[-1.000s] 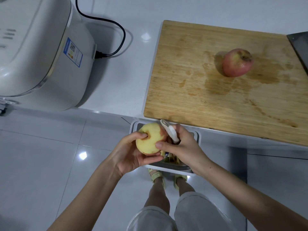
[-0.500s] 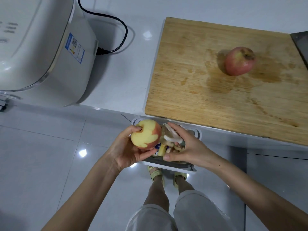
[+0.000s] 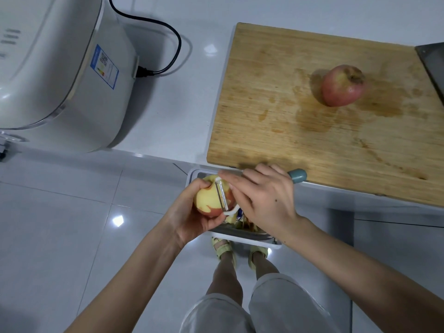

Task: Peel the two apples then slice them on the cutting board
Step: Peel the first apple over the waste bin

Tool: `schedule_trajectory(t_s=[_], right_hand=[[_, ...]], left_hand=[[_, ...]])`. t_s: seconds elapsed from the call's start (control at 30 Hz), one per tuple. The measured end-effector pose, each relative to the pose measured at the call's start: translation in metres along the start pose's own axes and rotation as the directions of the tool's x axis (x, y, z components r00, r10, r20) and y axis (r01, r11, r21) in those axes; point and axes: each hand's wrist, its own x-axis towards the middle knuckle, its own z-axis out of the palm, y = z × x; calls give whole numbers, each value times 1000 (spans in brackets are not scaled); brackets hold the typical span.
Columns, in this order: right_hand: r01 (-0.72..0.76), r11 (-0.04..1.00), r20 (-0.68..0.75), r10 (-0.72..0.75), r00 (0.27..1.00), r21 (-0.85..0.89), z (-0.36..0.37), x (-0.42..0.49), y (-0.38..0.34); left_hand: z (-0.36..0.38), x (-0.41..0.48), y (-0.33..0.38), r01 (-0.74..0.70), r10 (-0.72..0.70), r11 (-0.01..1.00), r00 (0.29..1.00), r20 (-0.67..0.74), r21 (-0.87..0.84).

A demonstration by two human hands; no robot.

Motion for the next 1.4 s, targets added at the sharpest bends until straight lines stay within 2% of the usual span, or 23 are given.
schedule_trajectory(t_s=[0.2, 0.47, 0.73, 0.87, 0.97, 1.03, 1.07, 1.13, 1.2, 1.27, 1.33, 1.37, 1.4], right_hand=[[11, 1000, -6, -11, 1000, 17, 3, 4, -1], [-39, 993, 26, 37, 999, 110, 4, -8, 14], [-30, 976, -19, 35, 999, 216, 11, -13, 10], [-74, 990, 81, 64, 995, 121, 20, -32, 27], [-216, 975, 230, 196, 953, 61, 31, -46, 28], [-363, 930, 357, 321, 877, 55, 30, -43, 21], [-444, 895, 442, 381, 812, 43, 28, -40, 20], [-576, 818, 668, 439, 601, -20, 28, -35, 22], [-687, 715, 820, 467, 331, -130, 26, -26, 24], [-791, 570, 866, 489, 109, -222, 25, -16, 23], [-881, 371, 889, 444, -109, -294, 19, -9, 23], [-921, 258, 903, 391, -177, -292, 14, -8, 24], [-957, 150, 919, 350, -182, -247, 9, -7, 23]], left_hand=[[0, 1, 0, -31, 35, 996, 998, -47, 79], [-6, -5, 5, 26, -31, 998, 997, 77, 65], [-17, -3, 2, 60, -65, 997, 993, 97, 54], [-17, -11, 10, 106, -109, 994, 967, 231, 23], [-11, -12, 19, 89, -100, 995, 949, 299, 51], [-9, -11, 20, 77, -91, 995, 951, 296, 58], [-9, -10, 20, 69, -85, 995, 954, 288, 66], [-13, -9, 19, 63, -85, 994, 961, 265, 90], [-16, -8, 19, 79, -95, 994, 969, 230, 77], [-17, -6, 19, 90, -95, 995, 979, 180, 31], [-17, -5, 17, 67, -65, 998, 989, 135, -6], [-16, -6, 16, 56, -54, 998, 991, 124, -19], [-15, -5, 15, 52, -48, 998, 993, 111, -34]])
